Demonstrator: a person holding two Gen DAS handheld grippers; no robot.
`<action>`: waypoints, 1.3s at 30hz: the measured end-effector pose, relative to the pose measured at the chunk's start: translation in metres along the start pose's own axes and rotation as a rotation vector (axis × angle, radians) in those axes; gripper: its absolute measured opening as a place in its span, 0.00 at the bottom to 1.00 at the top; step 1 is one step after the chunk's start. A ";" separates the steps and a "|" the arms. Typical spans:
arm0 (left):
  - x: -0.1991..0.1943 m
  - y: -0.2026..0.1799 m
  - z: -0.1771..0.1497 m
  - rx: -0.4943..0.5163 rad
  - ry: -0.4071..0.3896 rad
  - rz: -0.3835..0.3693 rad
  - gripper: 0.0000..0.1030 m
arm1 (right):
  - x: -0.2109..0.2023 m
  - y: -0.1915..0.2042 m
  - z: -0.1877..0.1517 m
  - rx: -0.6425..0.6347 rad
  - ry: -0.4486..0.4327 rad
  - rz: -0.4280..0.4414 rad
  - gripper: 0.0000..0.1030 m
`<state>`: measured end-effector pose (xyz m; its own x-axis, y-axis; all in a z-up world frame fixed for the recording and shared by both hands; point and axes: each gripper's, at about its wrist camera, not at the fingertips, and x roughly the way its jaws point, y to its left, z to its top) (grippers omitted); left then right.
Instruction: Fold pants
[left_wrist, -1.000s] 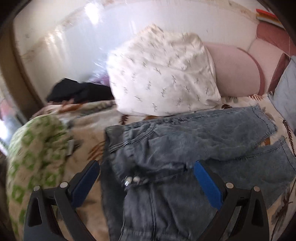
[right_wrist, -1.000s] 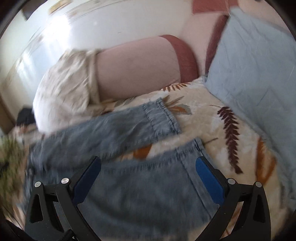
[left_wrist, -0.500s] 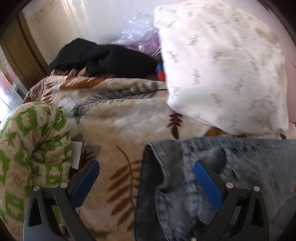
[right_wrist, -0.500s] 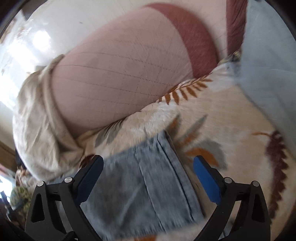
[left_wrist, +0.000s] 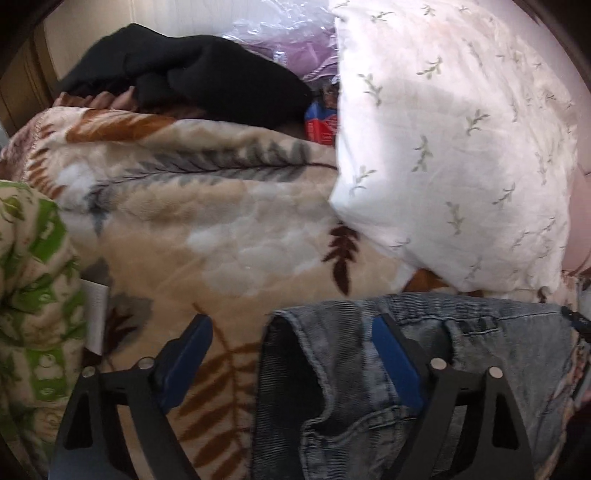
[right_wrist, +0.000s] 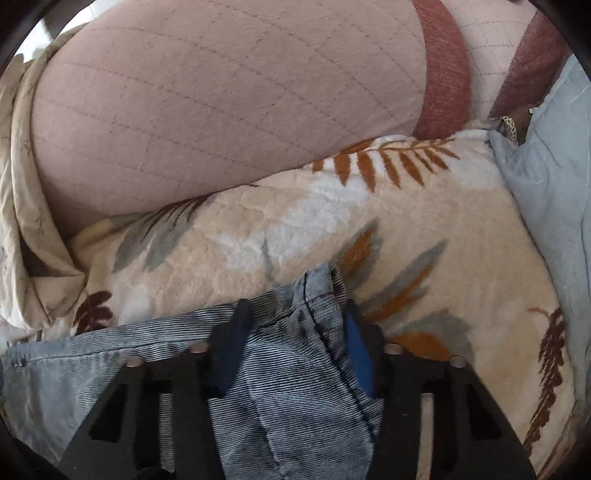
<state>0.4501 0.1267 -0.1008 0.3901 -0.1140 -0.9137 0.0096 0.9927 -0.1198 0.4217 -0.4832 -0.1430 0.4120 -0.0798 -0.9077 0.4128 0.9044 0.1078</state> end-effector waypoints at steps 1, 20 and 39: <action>0.001 -0.001 0.001 -0.003 0.005 -0.014 0.85 | 0.000 0.001 -0.001 0.001 -0.002 0.002 0.38; 0.014 0.007 0.004 -0.102 0.048 -0.122 0.17 | -0.020 -0.009 -0.015 0.060 -0.067 0.038 0.15; -0.168 0.010 -0.117 0.004 -0.160 -0.306 0.17 | -0.180 -0.076 -0.100 0.149 -0.252 0.214 0.14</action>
<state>0.2772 0.1515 0.0061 0.5077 -0.3999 -0.7631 0.1524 0.9135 -0.3772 0.2349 -0.4962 -0.0283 0.6817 -0.0132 -0.7315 0.4017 0.8424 0.3592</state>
